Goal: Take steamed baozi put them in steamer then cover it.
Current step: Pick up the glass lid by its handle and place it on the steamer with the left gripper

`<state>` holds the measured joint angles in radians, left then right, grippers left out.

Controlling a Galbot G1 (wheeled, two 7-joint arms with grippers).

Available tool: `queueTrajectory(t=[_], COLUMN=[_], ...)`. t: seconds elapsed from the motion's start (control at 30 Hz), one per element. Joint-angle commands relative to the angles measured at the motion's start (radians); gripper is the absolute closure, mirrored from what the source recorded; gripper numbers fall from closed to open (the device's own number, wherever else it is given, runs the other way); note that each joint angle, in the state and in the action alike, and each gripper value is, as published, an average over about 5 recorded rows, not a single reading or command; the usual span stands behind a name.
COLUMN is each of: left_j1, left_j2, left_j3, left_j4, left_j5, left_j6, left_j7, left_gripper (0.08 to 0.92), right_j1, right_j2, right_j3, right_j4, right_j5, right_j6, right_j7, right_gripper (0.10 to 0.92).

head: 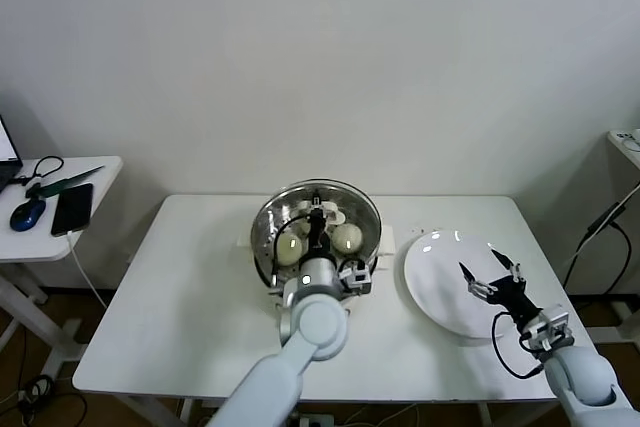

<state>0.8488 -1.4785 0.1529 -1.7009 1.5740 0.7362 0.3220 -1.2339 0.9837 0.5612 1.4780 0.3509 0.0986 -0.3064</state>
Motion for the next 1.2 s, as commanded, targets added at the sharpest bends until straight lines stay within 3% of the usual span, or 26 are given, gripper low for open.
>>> queueTrajectory(t=[0.03, 0.8, 1.2], left_j1=[-0.005, -0.007, -0.002], left_j2=[0.002, 0.015, 0.035], left_j3=[0.006, 0.0, 0.003], left_j4=[0.023, 0.05, 0.015], left_j5=[0.002, -0.041, -0.071], left_j6=[0.049, 0.049, 0.049], left_j7=[0.007, -0.042, -0.016], left_gripper=[0.849, 0.849, 0.845], right_j1=[0.0, -0.001, 0.003], right_j2=[0.001, -0.005, -0.003], right_j3=[0.003, 0.015, 0.017], right_j4=[0.0, -0.002, -0.005], right_j5=[-0.004, -0.006, -0.014], right_j6=[0.001, 0.005, 0.005], right_j7=[-0.001, -0.008, -0.012], right_gripper=[0.203, 0.203, 0.203])
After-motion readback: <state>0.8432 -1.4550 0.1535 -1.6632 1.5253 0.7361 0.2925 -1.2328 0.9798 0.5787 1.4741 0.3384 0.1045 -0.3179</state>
